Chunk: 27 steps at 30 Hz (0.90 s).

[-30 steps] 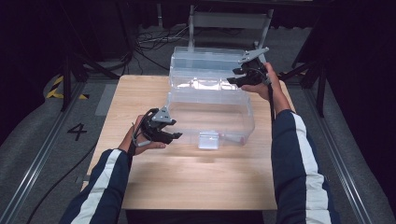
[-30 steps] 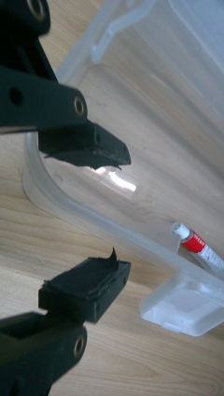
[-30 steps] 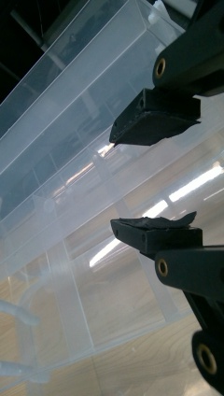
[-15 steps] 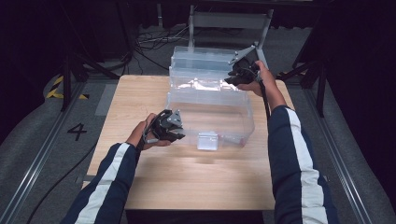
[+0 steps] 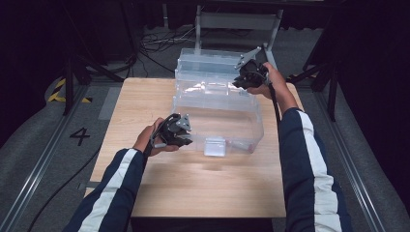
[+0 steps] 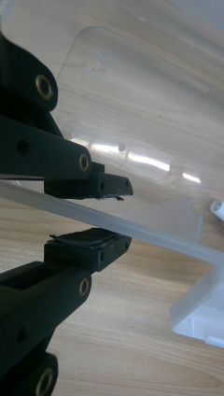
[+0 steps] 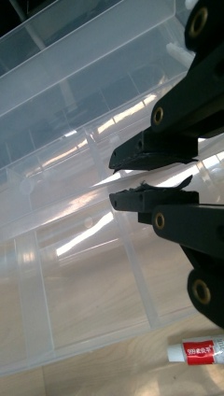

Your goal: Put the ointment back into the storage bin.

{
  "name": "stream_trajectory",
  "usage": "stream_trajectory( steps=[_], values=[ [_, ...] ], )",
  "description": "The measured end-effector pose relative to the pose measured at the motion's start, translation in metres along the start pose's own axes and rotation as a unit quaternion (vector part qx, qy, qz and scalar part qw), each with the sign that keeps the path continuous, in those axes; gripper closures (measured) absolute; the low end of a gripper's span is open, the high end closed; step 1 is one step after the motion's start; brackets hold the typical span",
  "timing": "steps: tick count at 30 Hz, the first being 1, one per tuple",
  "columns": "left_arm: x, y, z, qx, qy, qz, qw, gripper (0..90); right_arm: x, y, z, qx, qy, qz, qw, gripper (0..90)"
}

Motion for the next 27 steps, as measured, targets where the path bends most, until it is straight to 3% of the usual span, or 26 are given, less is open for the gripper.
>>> stream_trajectory(
  steps=[8, 11, 21, 27],
  values=[
    [0.000, -0.001, 0.000, 0.004, -0.001, -0.004, 1.0000, 73.9, 0.005, 0.008, -0.003, 0.012, 0.004, -0.011, 0.9999, 83.6],
    [0.000, -0.001, 0.000, 0.008, -0.001, -0.004, 1.0000, 73.8, 0.007, 0.011, -0.002, 0.030, 0.005, -0.014, 0.9994, 85.8],
    [0.000, -0.002, -0.001, 0.019, 0.001, -0.001, 0.9998, 73.4, 0.017, 0.022, -0.004, 0.055, 0.014, -0.040, 0.9976, 87.3],
    [0.000, -0.002, 0.000, 0.018, 0.000, -0.005, 0.9998, 73.3, 0.023, 0.032, -0.002, 0.065, 0.019, -0.036, 0.9970, 87.5]
  ],
)
Point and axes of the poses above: each handheld gripper's, and its own axes: x roughly backward along the jaws, z roughly out of its underside, y roughly to its left, the point moved 10 cm from there along -x, roughly forward along the jaws, and after that the axes turned 9 degrees about -x, right-handed, at the moved point
